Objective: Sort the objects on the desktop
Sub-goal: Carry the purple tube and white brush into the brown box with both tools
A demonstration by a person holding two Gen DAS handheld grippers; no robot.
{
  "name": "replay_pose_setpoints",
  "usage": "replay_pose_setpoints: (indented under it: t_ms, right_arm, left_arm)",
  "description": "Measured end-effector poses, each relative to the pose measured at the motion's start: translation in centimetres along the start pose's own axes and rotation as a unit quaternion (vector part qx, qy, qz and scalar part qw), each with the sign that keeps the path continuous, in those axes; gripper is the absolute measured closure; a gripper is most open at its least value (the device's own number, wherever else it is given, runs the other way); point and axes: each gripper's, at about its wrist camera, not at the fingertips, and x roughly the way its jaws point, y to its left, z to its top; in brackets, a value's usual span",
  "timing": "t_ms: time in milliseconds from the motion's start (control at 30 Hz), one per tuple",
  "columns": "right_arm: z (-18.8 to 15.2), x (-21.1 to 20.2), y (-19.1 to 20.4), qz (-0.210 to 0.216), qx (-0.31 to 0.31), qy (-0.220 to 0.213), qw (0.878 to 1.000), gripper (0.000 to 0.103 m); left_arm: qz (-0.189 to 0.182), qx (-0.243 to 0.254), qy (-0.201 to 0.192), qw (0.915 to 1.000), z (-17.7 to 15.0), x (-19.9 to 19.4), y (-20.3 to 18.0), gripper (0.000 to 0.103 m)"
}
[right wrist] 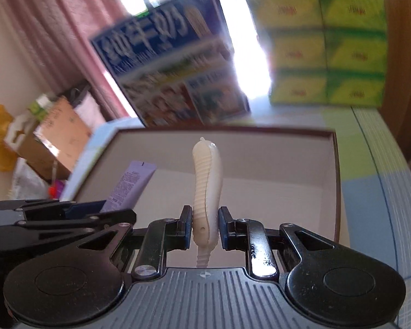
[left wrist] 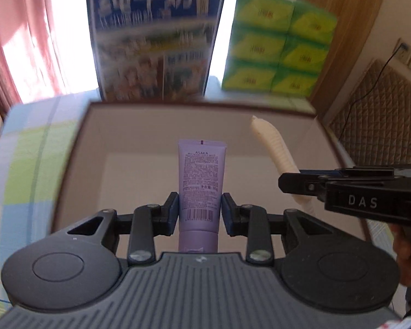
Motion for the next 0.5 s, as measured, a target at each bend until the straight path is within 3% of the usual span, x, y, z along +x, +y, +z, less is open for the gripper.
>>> replay_pose_setpoints:
  t_ms: [100,333,500]
  right_arm:
    - [-0.6,1.6,-0.6,-0.012,0.005,0.019,1.0,0.086]
    - [-1.7,3.6,-0.8,-0.025,-0.003,0.049,0.998,0.086]
    - [-1.9,4.0,-0.6,-0.027,-0.006,0.058,0.998,0.086]
  left_arm:
    - [0.001,-0.007,0.031,0.9995,-0.5,3.0,0.1,0.075]
    - [0.001,-0.012,0.077,0.9969,-1.2,5.7,0.4,0.075]
    - [0.002,-0.002,0.07,0.9975,-0.9,4.9,0.6,0.074]
